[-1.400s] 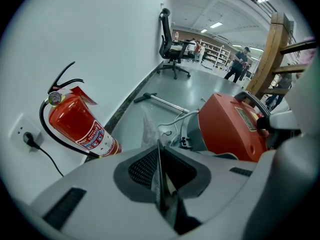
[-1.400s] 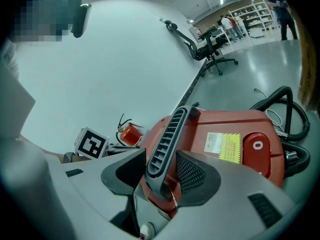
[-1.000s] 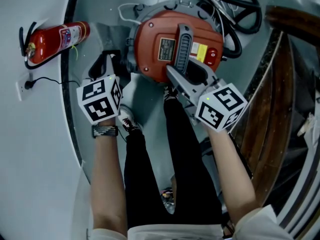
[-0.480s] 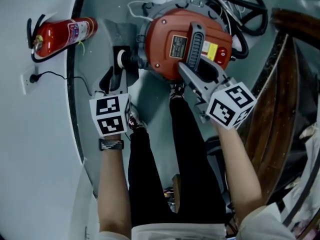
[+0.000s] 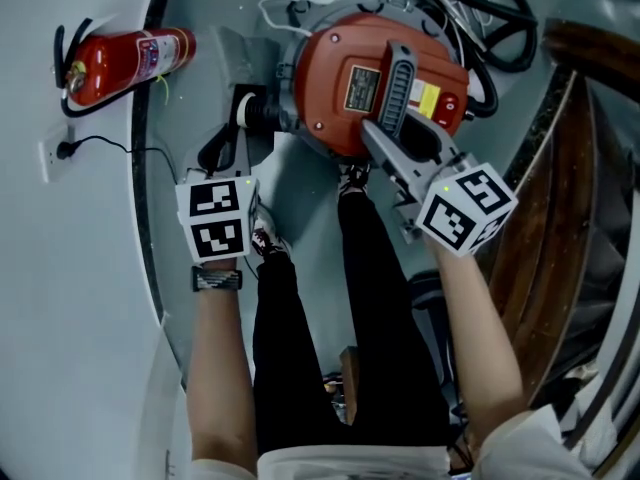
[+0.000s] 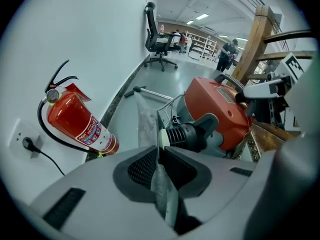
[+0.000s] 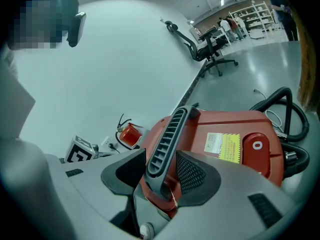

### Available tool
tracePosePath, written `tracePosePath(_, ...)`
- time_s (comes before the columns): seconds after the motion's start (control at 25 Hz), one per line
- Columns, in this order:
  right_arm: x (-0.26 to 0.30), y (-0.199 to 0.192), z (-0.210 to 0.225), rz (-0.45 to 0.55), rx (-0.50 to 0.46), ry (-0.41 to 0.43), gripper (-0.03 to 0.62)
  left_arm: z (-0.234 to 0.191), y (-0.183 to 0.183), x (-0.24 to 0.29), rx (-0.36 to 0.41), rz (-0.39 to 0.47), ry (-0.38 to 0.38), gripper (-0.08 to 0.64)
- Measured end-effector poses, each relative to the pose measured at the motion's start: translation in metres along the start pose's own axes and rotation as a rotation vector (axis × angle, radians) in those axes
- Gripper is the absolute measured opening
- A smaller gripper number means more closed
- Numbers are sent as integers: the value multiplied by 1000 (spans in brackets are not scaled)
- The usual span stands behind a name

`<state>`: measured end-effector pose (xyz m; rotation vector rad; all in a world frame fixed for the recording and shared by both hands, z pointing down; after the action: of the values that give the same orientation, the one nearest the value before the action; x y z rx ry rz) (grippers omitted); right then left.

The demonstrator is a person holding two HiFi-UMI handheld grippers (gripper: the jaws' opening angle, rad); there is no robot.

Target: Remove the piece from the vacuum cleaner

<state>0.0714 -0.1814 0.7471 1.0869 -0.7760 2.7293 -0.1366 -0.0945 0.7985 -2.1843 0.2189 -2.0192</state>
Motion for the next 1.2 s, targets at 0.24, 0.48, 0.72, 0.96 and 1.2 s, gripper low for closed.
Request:
tracePosePath(0.24,0,1,0,2,-2,-1,196,-2,3,0,39,4,32,46)
tracePosePath(0.48,0,0,0,0,-1,3,196,-7,3,0,23,-5,49,46)
tracePosePath(0.72,-2,0,0,8,-5,-9,198,-7,4,2,32,-9,42,46)
tracePosePath(0.96,0,1,0,1,5,5,199,-11,4,2,17,-36,71,48)
tracePosePath(1.2,0,0,0,2,4,4,199,-12,5,3,11,-48,59,48)
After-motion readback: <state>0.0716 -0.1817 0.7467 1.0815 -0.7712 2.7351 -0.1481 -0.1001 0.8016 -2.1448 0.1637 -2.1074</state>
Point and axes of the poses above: the fingertips, and each gripper's own axes: x forward along the fingers, z to its right, y out of its top, the point moved 3 cm from there along -x, backward along the fingers, and after that the axes turned 13 degrees about -z, right-handed, at the moved point
